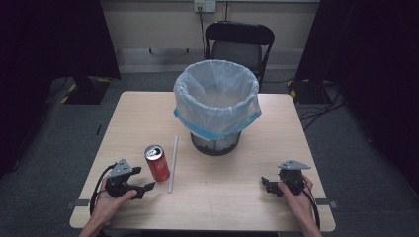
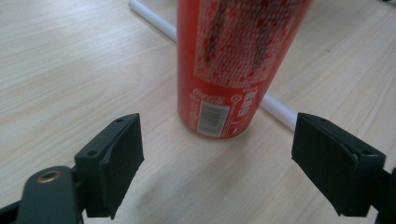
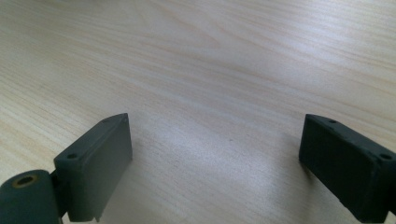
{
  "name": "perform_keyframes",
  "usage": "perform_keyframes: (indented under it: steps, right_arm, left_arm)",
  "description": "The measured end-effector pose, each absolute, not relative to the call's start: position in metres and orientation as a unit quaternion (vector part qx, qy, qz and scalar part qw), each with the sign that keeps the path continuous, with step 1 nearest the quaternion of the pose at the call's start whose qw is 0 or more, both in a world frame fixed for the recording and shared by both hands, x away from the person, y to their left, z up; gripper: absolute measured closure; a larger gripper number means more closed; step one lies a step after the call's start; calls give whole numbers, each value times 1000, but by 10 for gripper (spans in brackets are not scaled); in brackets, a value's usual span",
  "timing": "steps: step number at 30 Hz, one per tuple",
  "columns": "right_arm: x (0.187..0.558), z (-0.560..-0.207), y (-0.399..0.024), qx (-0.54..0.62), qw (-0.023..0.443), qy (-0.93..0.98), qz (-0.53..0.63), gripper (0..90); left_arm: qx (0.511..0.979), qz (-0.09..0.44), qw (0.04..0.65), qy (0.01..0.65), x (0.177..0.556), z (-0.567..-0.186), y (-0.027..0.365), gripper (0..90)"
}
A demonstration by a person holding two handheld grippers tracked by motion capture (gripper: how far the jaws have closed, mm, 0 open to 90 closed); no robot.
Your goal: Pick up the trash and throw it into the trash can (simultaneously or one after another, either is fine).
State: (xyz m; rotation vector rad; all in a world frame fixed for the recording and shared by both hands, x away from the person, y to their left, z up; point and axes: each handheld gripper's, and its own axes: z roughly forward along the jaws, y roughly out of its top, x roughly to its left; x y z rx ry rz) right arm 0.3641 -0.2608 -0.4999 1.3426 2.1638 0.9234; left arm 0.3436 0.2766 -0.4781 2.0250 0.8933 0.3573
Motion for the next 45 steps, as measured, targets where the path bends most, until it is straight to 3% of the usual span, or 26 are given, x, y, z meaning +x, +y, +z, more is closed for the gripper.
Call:
perform_keyframes:
  steps: [24, 35, 39, 45]
  right_arm:
    - [364, -500, -261, 484, 215, 780, 333, 88]
    - [364, -500, -261, 484, 215, 780, 333, 87]
    - [364, -500, -261, 484, 215, 780, 333, 88]
    - [364, -500, -261, 484, 215, 780, 333, 88]
  left_arm:
    - [807, 168, 459, 331, 371, -461, 250, 167]
    - [811, 150, 457, 333, 378, -472, 238, 172]
    - [824, 163, 437, 322, 378, -475, 235, 187]
    - [822, 168, 439, 322, 378, -476, 235, 314]
